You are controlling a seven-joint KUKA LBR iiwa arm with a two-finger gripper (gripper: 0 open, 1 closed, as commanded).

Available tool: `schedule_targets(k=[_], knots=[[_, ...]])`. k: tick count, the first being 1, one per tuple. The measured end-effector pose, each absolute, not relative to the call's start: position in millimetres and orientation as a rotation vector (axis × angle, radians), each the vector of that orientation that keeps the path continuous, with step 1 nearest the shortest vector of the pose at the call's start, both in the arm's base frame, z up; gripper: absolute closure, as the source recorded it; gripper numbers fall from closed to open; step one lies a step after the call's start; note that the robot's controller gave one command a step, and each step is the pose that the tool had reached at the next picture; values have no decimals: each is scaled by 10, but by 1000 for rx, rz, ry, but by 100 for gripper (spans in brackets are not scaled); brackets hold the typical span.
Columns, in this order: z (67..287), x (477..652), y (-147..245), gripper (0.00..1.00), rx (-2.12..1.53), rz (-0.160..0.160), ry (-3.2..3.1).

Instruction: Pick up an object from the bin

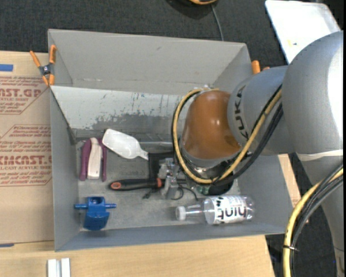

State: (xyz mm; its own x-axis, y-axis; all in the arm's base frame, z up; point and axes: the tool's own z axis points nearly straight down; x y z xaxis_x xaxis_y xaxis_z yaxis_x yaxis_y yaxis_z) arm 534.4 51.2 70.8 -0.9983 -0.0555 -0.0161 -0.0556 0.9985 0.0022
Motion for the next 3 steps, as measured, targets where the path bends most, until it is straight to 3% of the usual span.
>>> schedule_targets(k=[3], knots=[[708, 5344, 511, 100, -86, 4, 3124]])
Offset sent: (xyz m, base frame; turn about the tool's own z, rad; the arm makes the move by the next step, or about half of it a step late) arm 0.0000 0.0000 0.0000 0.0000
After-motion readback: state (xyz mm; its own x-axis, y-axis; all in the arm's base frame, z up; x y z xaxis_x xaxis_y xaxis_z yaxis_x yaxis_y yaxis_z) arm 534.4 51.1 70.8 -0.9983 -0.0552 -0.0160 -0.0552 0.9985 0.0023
